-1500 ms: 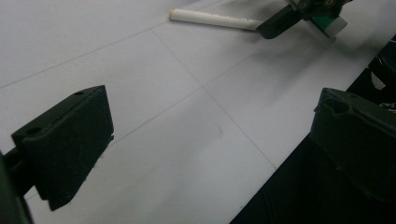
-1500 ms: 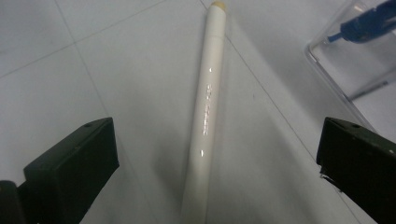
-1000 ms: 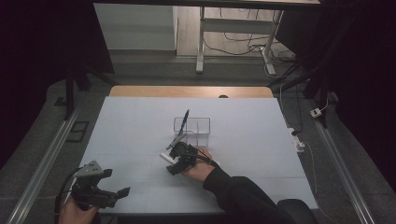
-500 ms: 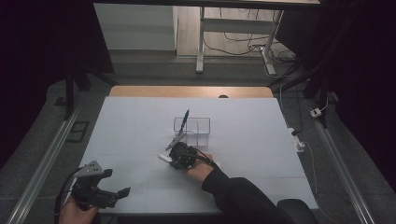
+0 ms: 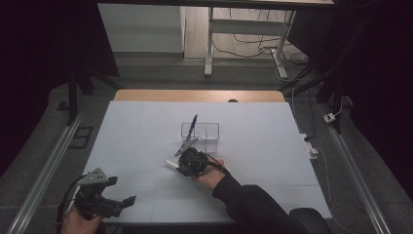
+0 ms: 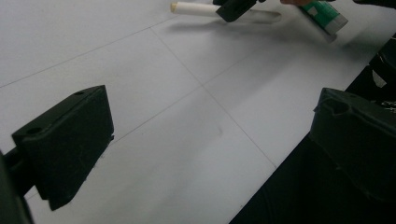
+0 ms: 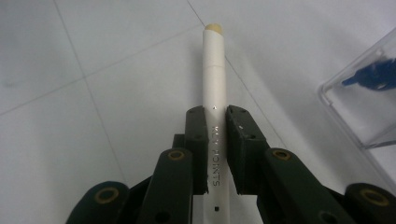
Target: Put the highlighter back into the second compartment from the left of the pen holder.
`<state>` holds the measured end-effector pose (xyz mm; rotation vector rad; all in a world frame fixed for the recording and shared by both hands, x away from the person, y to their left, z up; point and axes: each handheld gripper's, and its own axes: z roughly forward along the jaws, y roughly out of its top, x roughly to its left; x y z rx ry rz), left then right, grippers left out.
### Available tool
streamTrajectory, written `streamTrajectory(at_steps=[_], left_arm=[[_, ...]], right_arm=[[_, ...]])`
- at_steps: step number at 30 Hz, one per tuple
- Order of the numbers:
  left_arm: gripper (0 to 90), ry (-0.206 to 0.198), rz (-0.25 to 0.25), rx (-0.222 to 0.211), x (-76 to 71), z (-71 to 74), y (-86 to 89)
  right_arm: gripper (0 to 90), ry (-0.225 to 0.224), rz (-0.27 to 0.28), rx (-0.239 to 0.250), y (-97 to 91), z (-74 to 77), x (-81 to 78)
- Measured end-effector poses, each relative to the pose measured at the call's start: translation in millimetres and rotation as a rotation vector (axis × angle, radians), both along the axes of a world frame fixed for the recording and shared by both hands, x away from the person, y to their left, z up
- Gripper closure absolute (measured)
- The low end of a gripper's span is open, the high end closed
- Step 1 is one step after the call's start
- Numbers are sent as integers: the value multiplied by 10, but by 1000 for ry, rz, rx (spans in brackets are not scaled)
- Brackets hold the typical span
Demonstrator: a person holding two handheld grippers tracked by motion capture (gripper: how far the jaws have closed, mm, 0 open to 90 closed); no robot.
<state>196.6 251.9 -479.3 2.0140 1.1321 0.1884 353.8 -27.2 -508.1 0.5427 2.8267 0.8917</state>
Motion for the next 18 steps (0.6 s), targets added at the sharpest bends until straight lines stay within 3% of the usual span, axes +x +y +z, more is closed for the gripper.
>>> streamTrajectory(at_steps=[8,14,18], left_arm=[[0,0,-1,0,0,0,-1],[0,0,-1,1,1,0,-1],[0,0,-1,0,2,0,-1]], right_arm=[[792,-41,20,86,-74,191,-8],[792,-64,-29,184,-201,402,41],[792,-75,-60,219,-260,484,70]])
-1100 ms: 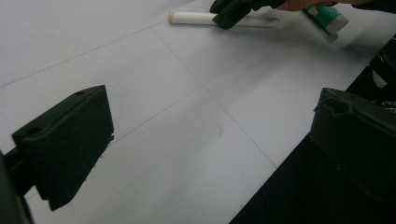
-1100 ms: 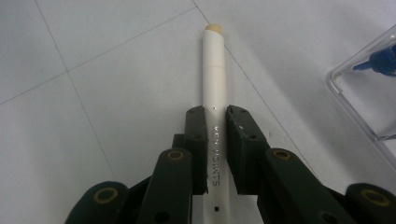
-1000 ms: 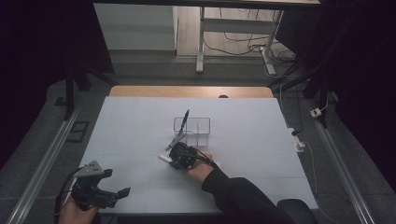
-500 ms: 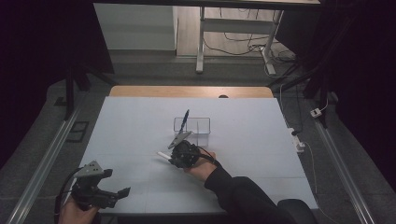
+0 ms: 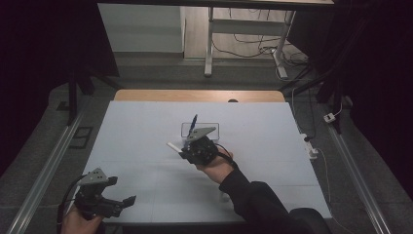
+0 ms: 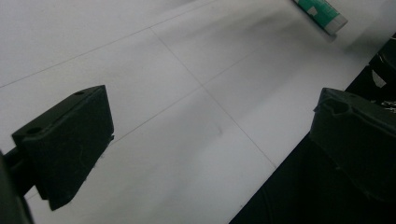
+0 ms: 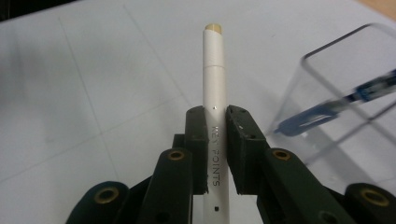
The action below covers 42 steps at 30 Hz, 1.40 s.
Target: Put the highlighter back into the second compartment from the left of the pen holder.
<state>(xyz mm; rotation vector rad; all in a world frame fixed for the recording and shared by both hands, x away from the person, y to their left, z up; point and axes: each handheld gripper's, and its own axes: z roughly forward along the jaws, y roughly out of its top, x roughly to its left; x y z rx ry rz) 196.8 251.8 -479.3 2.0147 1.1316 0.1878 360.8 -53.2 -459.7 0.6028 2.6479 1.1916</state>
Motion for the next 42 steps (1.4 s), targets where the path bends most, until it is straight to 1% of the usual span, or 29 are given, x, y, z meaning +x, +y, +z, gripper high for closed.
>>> streamTrajectory(at_steps=[1,2,3,4,8,9,10,11,14,15,16,20,22,26,27,34,36,38,39,42], left_arm=[[0,0,0,0,0,0,-1],[0,0,0,0,0,0,-1],[0,0,0,1,1,0,-1],[0,0,0,1,1,0,-1],[0,1,-1,0,3,0,-1],[0,1,-1,1,4,0,-2],[0,3,0,1,4,0,-3],[0,4,-1,-1,5,0,-3],[0,5,0,-2,7,0,-3],[0,5,0,-2,7,0,-3],[0,5,0,-2,7,0,-2],[0,5,2,-3,7,0,0],[0,5,1,-3,7,0,2],[0,5,1,-4,7,-1,4],[0,5,1,-5,7,-1,4],[0,7,1,-6,8,-2,3],[0,7,1,-7,9,-2,4],[0,7,1,-7,9,-3,4],[0,8,-2,-8,9,-3,7],[0,6,-3,-7,10,-3,9]], right_arm=[[792,-7,-15,18,-38,52,16],[792,-14,-20,30,-56,73,25],[792,-14,-20,30,-56,73,25],[792,-26,-37,43,-91,124,45],[792,-49,-81,80,-162,224,109],[792,-53,-93,83,-181,250,127],[792,-53,-93,83,-181,250,127],[792,-65,-114,99,-215,289,168],[792,-80,-147,118,-249,330,228],[792,-80,-147,118,-249,330,228],[792,-86,-165,129,-265,350,276],[792,-101,-199,155,-275,388,383],[792,-107,-198,160,-276,398,410],[791,-139,-195,191,-252,426,514],[792,-138,-197,197,-245,424,529],[791,-149,-192,206,-188,362,623],[791,-143,-192,226,-160,324,667],[791,-149,-196,223,-151,313,677],[791,-161,-188,231,-134,288,700],[791,-171,-185,229,-118,268,722]])
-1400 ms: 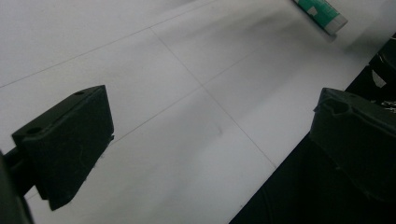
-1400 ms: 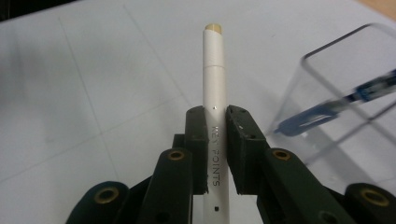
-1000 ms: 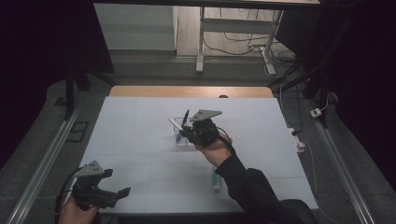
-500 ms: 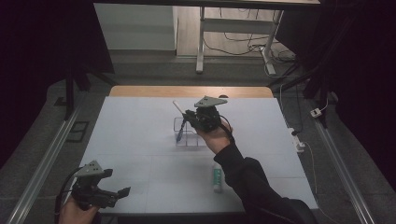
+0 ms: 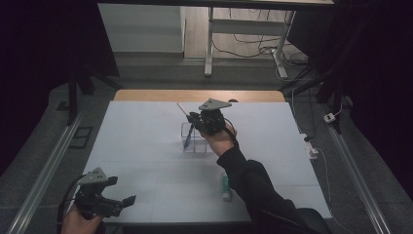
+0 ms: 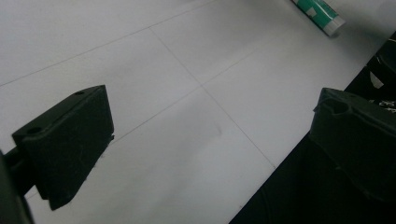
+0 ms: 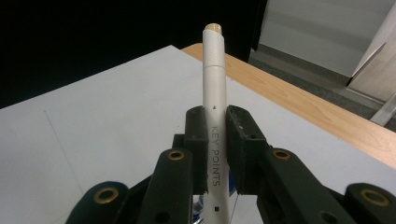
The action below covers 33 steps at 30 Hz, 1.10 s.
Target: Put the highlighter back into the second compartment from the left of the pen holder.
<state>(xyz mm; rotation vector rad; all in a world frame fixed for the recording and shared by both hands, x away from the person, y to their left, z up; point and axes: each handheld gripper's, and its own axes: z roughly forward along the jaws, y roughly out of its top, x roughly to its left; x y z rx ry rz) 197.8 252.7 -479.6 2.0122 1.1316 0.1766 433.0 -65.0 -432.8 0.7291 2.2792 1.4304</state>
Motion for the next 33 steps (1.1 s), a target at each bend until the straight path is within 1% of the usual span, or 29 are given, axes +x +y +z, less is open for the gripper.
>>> streamTrajectory(at_steps=[1,4,6,13,18,27,33], left_arm=[[0,0,0,0,0,0,0],[0,1,0,-1,-2,0,-2],[0,-1,-1,-1,-1,0,0],[0,0,0,-2,-4,0,-2],[0,0,-1,-1,-4,1,-4],[0,-1,-1,2,-4,0,-4],[0,2,-1,4,-3,0,-10]], right_arm=[[791,-10,0,0,12,-18,15],[791,-14,-4,-7,30,-39,27],[791,-26,5,-6,45,-77,39],[789,-40,7,-4,42,-148,33],[789,-30,10,-4,36,-181,27],[779,-30,13,-21,25,-241,-12],[774,-7,5,-13,-50,-236,-32]])
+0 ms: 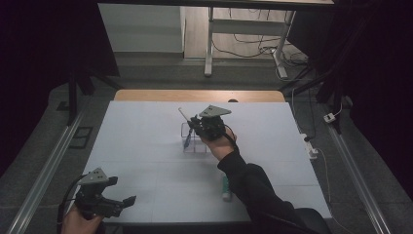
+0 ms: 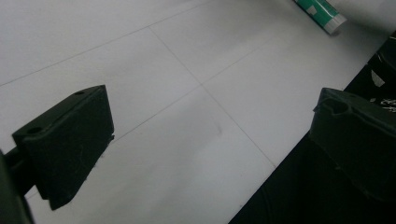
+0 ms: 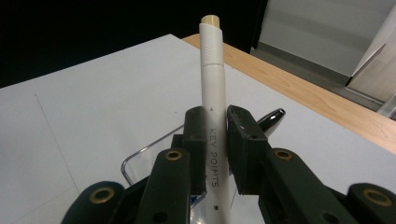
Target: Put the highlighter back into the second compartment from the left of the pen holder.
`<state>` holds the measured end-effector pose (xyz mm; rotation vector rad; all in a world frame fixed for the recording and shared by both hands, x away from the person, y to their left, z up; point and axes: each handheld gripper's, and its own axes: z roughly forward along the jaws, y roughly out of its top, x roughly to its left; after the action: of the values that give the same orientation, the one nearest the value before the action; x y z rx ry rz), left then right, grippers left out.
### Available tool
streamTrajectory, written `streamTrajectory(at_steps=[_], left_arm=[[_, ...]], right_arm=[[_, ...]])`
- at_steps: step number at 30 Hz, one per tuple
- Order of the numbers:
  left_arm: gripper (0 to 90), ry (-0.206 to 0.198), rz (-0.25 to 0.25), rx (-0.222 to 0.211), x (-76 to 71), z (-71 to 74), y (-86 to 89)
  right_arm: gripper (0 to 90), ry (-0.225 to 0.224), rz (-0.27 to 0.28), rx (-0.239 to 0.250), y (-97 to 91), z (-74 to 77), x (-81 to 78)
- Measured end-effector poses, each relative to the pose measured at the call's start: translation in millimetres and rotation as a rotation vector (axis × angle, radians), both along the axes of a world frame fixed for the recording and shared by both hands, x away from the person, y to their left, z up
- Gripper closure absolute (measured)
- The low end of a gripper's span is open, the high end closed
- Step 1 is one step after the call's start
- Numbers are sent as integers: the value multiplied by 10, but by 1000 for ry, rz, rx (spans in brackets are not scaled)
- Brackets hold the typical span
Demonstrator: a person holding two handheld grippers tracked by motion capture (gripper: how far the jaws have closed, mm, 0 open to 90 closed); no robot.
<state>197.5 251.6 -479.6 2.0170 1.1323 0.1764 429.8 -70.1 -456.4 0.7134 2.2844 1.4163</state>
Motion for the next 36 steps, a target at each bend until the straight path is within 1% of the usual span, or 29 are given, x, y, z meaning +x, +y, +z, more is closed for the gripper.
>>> streamTrajectory(at_steps=[3,4,5,7,11,12,13,14,15,16,17,19,21,22,24,25,26,28,29,32,33,34,35,36], left_arm=[[0,1,0,1,1,0,-1],[0,1,0,1,1,0,0],[0,1,0,1,1,0,0],[0,0,0,3,2,0,0],[0,-1,1,4,2,0,0],[0,1,2,2,1,0,-1],[0,1,1,1,2,0,0],[0,2,2,1,2,-1,-1],[0,2,2,1,3,-1,-1],[0,1,1,3,4,-1,0],[0,1,1,3,4,-1,-1],[0,1,1,3,5,-1,-1],[0,1,1,3,6,-1,-1],[0,2,2,2,6,0,0],[0,2,7,-1,3,1,2],[0,0,7,-1,4,2,7],[0,-1,9,-3,4,2,10],[0,-2,9,-5,1,4,13],[0,-4,10,-4,0,4,12],[0,-5,11,1,-2,7,8],[0,-5,11,1,-3,7,9],[0,-4,11,3,-4,8,9],[0,-2,12,5,-5,9,9],[0,-1,12,5,-6,9,10]], right_arm=[[759,5,-1,-4,-17,1,-6],[728,6,-6,-6,-36,4,-13],[728,6,-6,-6,-36,4,-13],[682,14,-11,-4,-57,19,-21],[635,21,-17,-1,-88,59,-42],[635,21,-17,-1,-88,59,-42],[618,23,-20,-6,-98,73,-47],[606,32,-16,-2,-107,84,-50],[572,36,-20,-8,-133,113,-66],[572,36,-20,-8,-133,113,-66],[532,59,-18,-6,-159,139,-78],[499,72,-29,-12,-190,166,-100],[465,93,-25,-11,-214,185,-122],[465,93,-25,-11,-214,185,-122],[420,101,-16,-32,-250,209,-170],[420,101,-16,-32,-250,209,-170],[385,109,-10,-47,-270,216,-200],[354,125,-1,-54,-291,219,-227],[354,125,-1,-54,-291,219,-227],[311,146,10,-68,-325,227,-266],[282,159,21,-73,-350,232,-291],[282,159,21,-73,-350,232,-291],[256,173,33,-83,-375,242,-316],[256,173,33,-83,-375,242,-316]])
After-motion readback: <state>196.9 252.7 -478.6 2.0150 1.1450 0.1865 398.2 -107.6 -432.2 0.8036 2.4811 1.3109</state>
